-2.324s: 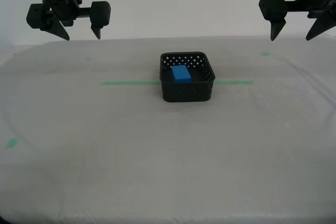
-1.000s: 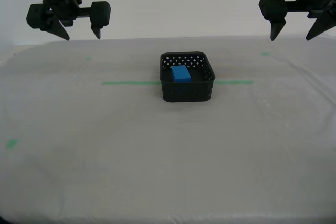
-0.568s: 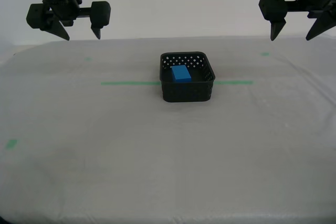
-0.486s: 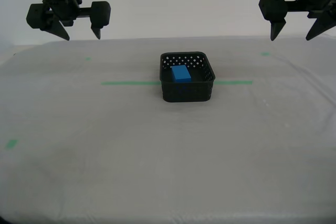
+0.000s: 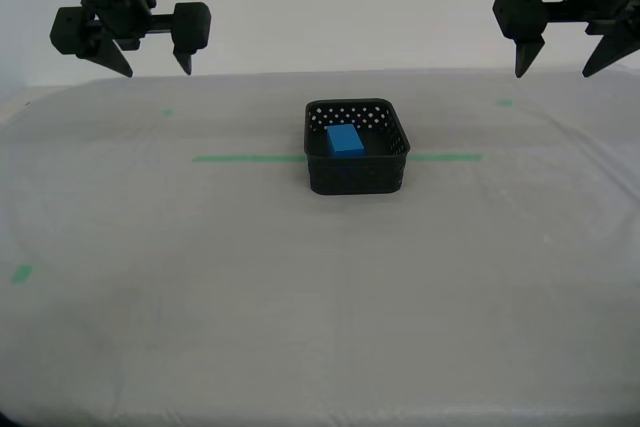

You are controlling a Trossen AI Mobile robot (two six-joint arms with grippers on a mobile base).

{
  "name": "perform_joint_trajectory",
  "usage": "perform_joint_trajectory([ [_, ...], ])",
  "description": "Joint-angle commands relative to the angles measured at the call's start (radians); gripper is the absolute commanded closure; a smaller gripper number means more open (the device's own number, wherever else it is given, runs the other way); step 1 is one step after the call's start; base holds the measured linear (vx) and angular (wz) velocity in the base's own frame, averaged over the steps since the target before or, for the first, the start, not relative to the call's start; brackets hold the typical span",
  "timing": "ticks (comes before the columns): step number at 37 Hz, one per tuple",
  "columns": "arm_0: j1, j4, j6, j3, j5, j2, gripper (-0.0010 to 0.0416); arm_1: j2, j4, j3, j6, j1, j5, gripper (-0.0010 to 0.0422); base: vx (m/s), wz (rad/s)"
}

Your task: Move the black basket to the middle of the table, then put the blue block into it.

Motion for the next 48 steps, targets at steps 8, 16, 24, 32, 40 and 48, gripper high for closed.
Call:
perform_joint_trajectory([
  [8, 0.001, 0.000, 0.000, 0.001, 0.003, 0.000, 0.0007, 0.000, 0.002, 0.000, 0.004, 0.000, 0.001, 0.0012, 0.000, 0.000],
  [16, 0.001, 0.000, 0.000, 0.001, 0.003, 0.000, 0.0007, 0.000, 0.002, 0.000, 0.004, 0.000, 0.001, 0.0012, 0.000, 0.000],
  [24, 0.001, 0.000, 0.000, 0.001, 0.003, 0.000, 0.0007, 0.000, 0.002, 0.000, 0.004, 0.000, 0.001, 0.0012, 0.000, 0.000],
  [32, 0.000, 0.000, 0.000, 0.001, 0.002, 0.000, 0.0007, 0.000, 0.002, 0.000, 0.004, 0.000, 0.001, 0.0012, 0.000, 0.000],
  [40, 0.001, 0.000, 0.000, 0.001, 0.002, 0.000, 0.0007, 0.000, 0.002, 0.000, 0.004, 0.000, 0.001, 0.0012, 0.000, 0.000],
  [48, 0.001, 0.000, 0.000, 0.001, 0.003, 0.000, 0.0007, 0.000, 0.002, 0.000, 0.004, 0.000, 0.001, 0.0012, 0.000, 0.000],
])
